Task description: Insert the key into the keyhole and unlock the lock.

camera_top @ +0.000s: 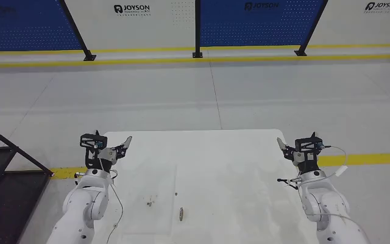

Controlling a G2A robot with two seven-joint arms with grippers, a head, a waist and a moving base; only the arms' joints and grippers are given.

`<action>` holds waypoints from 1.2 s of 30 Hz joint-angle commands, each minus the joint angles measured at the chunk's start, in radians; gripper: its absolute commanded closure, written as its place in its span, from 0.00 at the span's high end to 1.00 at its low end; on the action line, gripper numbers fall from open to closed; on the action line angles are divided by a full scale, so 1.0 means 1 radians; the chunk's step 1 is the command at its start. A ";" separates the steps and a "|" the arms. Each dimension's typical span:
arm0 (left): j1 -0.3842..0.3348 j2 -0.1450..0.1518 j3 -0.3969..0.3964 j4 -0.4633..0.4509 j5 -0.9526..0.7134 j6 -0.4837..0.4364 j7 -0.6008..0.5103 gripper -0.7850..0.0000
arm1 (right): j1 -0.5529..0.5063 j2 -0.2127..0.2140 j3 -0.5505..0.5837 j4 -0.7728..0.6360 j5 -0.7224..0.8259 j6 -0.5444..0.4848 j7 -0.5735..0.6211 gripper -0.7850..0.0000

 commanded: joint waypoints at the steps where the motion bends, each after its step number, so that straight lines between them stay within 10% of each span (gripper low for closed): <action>1: 0.000 0.000 0.000 0.000 0.000 0.000 0.000 1.00 | 0.000 0.000 0.000 0.000 0.000 0.000 0.000 1.00; 5: 0.033 -0.001 -0.010 -0.027 -0.004 -0.001 0.016 1.00 | 0.000 0.000 0.000 0.000 0.000 0.000 0.000 1.00; 21: 0.593 0.020 -0.209 -0.321 0.044 -0.390 -0.165 1.00 | 0.000 0.000 0.000 0.000 0.000 0.000 0.000 1.00; 28: 0.519 0.014 -0.059 -0.303 -0.025 -0.351 -0.491 0.96 | 0.000 0.000 0.000 0.000 0.000 0.000 0.000 1.00; 36: 0.360 0.002 0.095 -0.199 0.020 -0.209 -0.640 0.68 | 0.000 0.000 0.000 0.000 0.000 0.000 0.000 1.00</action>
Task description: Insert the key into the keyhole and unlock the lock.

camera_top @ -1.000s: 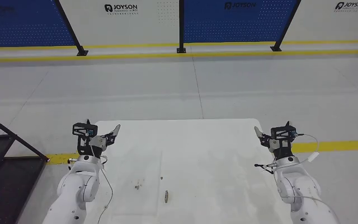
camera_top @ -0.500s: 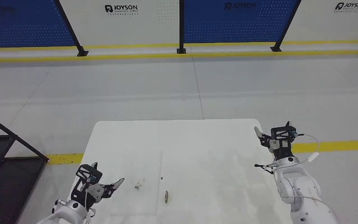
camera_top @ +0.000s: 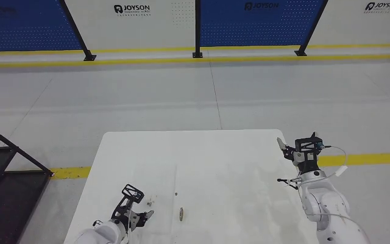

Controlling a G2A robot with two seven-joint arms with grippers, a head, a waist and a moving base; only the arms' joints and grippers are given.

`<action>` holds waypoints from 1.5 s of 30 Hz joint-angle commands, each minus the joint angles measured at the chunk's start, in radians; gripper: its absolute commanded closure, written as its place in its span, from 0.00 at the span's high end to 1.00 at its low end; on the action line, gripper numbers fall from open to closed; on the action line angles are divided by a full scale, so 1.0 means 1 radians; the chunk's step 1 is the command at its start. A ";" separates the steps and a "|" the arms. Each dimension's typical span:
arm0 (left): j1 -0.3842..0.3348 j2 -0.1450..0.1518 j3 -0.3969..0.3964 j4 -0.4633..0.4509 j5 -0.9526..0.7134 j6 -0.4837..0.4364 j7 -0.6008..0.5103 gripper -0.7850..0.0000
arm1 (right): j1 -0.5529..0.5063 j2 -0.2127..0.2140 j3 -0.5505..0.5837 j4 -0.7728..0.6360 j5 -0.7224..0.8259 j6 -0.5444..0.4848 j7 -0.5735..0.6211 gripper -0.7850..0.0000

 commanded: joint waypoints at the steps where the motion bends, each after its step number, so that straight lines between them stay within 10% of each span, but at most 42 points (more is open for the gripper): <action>1: -0.032 -0.003 0.036 0.027 0.015 0.024 -0.015 0.68 | 0.000 0.000 0.000 0.000 0.000 0.000 0.000 1.00; 25: -0.111 -0.006 0.124 0.102 0.058 0.070 -0.011 0.42 | 0.000 0.000 0.000 0.000 0.000 0.000 0.000 1.00; 45: -0.145 -0.005 0.132 0.124 0.060 0.090 -0.025 0.00 | 0.000 0.000 0.000 0.000 0.000 0.000 0.000 1.00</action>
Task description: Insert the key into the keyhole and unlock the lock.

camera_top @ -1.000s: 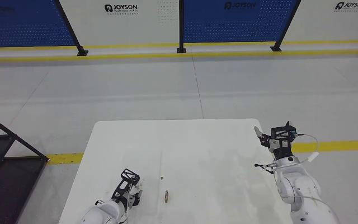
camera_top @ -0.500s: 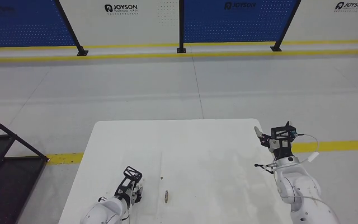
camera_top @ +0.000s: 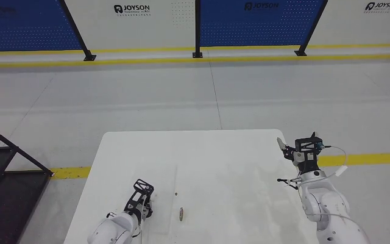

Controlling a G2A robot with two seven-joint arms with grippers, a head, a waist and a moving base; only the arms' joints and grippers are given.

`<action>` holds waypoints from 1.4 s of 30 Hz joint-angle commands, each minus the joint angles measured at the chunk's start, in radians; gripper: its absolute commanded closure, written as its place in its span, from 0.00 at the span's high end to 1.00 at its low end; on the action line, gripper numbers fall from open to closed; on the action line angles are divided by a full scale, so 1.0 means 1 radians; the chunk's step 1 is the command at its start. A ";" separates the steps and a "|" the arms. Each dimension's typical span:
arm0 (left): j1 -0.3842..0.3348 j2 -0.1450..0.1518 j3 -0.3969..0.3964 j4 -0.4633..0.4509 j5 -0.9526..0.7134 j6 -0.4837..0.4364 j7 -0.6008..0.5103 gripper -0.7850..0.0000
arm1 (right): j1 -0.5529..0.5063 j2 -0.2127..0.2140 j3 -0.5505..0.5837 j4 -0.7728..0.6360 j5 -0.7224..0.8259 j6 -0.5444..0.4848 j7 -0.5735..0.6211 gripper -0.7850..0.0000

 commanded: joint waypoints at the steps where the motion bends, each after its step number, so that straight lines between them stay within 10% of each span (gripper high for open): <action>1: 0.000 0.001 -0.001 -0.001 0.002 0.000 0.002 0.00 | 0.000 0.000 0.000 0.000 0.000 0.000 0.000 1.00; 21: 0.148 0.016 -0.126 -0.136 -0.075 -0.071 0.184 0.00 | 0.000 0.000 0.000 0.000 0.000 0.000 0.000 1.00; 33: 0.274 0.040 -0.294 -0.053 -0.253 -0.496 0.614 0.00 | -0.003 0.000 -0.002 -0.001 -0.006 -0.001 -0.002 1.00; 42: 0.298 0.053 -0.361 0.026 -0.255 -0.733 0.823 0.00 | -0.197 -0.001 -0.186 -0.185 -0.232 -0.151 -0.087 1.00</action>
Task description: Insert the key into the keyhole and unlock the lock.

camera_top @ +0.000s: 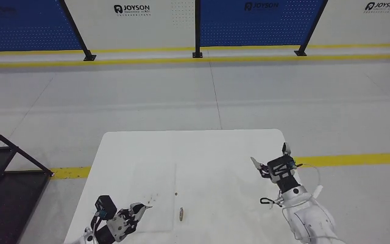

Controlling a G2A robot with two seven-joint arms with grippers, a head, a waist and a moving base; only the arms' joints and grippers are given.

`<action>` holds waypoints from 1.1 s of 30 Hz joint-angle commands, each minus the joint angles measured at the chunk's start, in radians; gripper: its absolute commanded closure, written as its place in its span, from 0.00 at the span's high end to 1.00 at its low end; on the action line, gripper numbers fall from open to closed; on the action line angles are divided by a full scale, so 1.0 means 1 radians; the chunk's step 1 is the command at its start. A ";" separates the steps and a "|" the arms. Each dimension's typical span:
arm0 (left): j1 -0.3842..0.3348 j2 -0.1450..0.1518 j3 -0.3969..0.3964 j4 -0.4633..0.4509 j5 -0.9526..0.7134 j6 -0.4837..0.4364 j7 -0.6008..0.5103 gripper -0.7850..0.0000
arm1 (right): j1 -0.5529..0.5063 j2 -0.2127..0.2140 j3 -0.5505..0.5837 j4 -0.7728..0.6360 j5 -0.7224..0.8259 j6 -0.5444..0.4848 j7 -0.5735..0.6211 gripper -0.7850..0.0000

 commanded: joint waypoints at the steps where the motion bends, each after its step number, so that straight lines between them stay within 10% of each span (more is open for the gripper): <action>1: 0.005 0.002 -0.013 0.015 0.022 -0.030 0.050 0.00 | -0.041 0.000 -0.070 -0.030 -0.071 -0.051 -0.005 1.00; 13: 0.007 0.002 -0.016 0.020 0.027 -0.029 0.064 0.00 | 0.004 -0.026 -0.478 0.122 -0.270 -0.214 0.064 1.00; 22: 0.007 0.002 -0.016 0.020 0.027 -0.029 0.064 0.00 | 0.117 -0.073 -0.623 0.283 -0.153 -0.113 0.141 1.00; 30: 0.007 0.002 -0.016 0.020 0.027 -0.029 0.064 0.00 | 0.236 -0.118 -0.709 0.408 -0.067 -0.041 0.190 0.49; 33: 0.007 0.002 -0.016 0.020 0.027 -0.029 0.064 0.00 | 0.260 -0.129 -0.729 0.437 -0.054 -0.028 0.191 0.47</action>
